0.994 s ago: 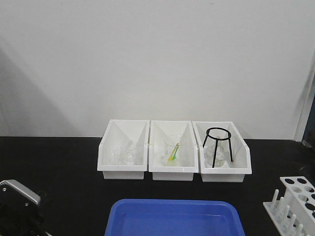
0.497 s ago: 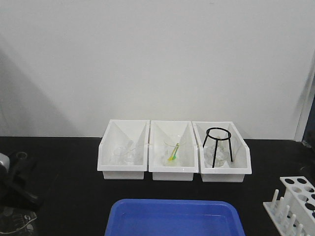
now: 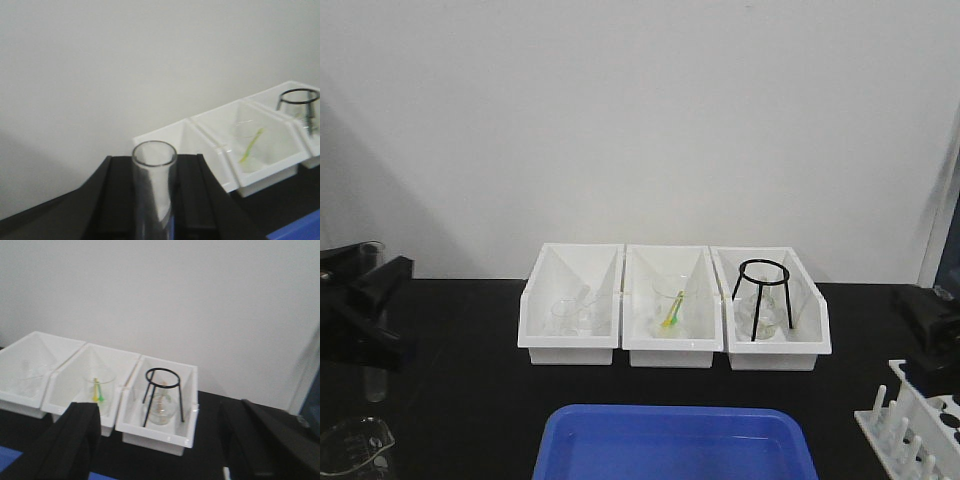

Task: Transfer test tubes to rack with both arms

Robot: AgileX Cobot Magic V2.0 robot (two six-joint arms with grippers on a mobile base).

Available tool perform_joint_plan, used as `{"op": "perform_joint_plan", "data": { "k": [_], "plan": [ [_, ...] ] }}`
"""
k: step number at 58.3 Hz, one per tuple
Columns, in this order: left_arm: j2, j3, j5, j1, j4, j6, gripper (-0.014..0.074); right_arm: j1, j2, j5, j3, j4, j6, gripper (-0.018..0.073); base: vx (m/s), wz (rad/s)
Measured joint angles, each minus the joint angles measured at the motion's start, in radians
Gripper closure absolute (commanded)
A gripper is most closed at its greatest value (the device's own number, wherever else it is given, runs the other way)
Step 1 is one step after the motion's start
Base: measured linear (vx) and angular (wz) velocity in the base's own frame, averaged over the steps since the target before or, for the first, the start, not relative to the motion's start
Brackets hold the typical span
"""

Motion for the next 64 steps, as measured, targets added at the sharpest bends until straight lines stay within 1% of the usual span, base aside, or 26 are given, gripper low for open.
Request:
{"op": "perform_joint_plan", "data": {
  "k": [4, 10, 14, 21, 31, 43, 50, 58, 64],
  "plan": [
    [0.000, 0.000, -0.042, -0.053, 0.113, -0.117, 0.0617, 0.060, 0.019, 0.007, 0.000, 0.000, 0.000, 0.0029, 0.00, 0.00],
    [0.000, -0.001, -0.115, -0.102, 0.225, -0.264, 0.0617, 0.156, 0.057, 0.007, 0.000, 0.001, 0.001, 0.0029, 0.00, 0.00],
    [0.001, -0.001, -0.145, -0.119, 0.260, -0.346, 0.0617, 0.216, 0.081, 0.001, 0.000, 0.002, 0.001, 0.0029, 0.00, 0.00],
    [0.012, -0.001, -0.160, -0.130, 0.281, -0.433, 0.0617, 0.323, 0.133, -0.029, 0.000, 0.003, 0.001, 0.0029, 0.00, 0.00],
    [0.018, -0.001, -0.172, -0.160, 0.299, -0.506, 0.0617, 0.460, 0.223, -0.132, 0.000, 0.003, 0.002, 0.0029, 0.00, 0.00],
    [0.018, -0.002, -0.180, -0.219, 0.354, -0.574, 0.0617, 0.566, 0.321, -0.259, 0.000, 0.003, 0.018, 0.0029, 0.00, 0.00],
    [0.018, -0.002, -0.181, -0.252, 0.366, -0.607, 0.0617, 0.589, 0.373, -0.335, 0.000, 0.001, 0.039, 0.0029, 0.00, 0.00],
    [0.020, -0.002, -0.167, -0.289, 0.367, -0.613, 0.0617, 0.590, 0.416, -0.436, 0.000, 0.000, 0.057, 0.0029, 0.00, 0.00],
    [0.033, -0.002, -0.161, -0.317, 0.367, -0.614, 0.0617, 0.590, 0.438, -0.473, 0.000, 0.000, 0.059, 0.0029, 0.00, 0.00]
  ]
}}
